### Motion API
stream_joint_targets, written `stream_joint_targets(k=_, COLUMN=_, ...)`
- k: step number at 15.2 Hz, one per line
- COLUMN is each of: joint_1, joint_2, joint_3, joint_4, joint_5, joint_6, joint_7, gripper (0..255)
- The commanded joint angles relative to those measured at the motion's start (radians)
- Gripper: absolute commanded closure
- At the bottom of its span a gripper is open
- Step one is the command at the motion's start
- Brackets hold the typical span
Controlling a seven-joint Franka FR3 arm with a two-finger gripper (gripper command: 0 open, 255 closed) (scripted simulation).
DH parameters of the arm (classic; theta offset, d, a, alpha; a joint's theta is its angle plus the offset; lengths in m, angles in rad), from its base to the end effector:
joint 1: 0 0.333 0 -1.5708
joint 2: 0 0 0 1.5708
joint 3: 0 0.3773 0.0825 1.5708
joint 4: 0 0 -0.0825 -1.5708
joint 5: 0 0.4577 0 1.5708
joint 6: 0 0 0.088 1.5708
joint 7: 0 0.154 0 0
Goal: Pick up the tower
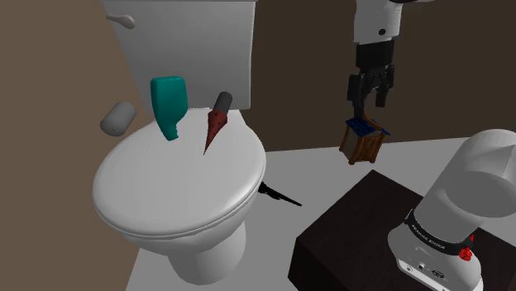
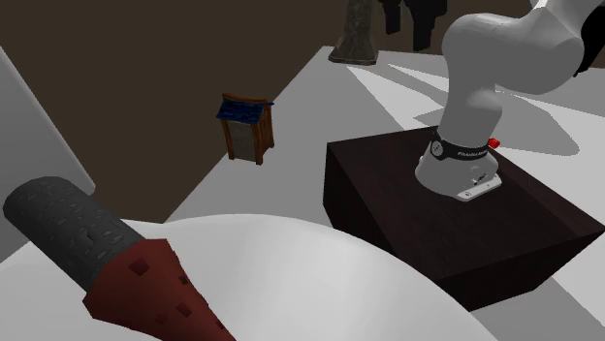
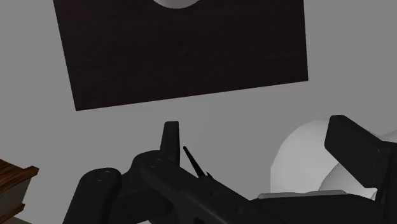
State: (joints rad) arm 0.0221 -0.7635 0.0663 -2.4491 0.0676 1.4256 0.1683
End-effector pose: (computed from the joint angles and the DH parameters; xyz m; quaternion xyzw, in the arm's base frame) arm 0.3064 0.0413 0.5200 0.9901 -0.0512 -0.1305 0.0045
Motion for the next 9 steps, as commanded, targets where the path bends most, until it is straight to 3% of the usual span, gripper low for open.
stream_joint_targets(k=1, joint_1=0.0, joint_2=0.0, joint_3=0.0, joint_4=0.0, joint_5=0.0, joint_6=0.0, joint_7=0.0, gripper=0)
stream_joint_targets(k=9, joint_1=0.011, joint_2=0.209, joint_3=0.113, joint_4=0.078, joint_5=0.101, joint_6=0.215, joint_7=0.172, gripper=0)
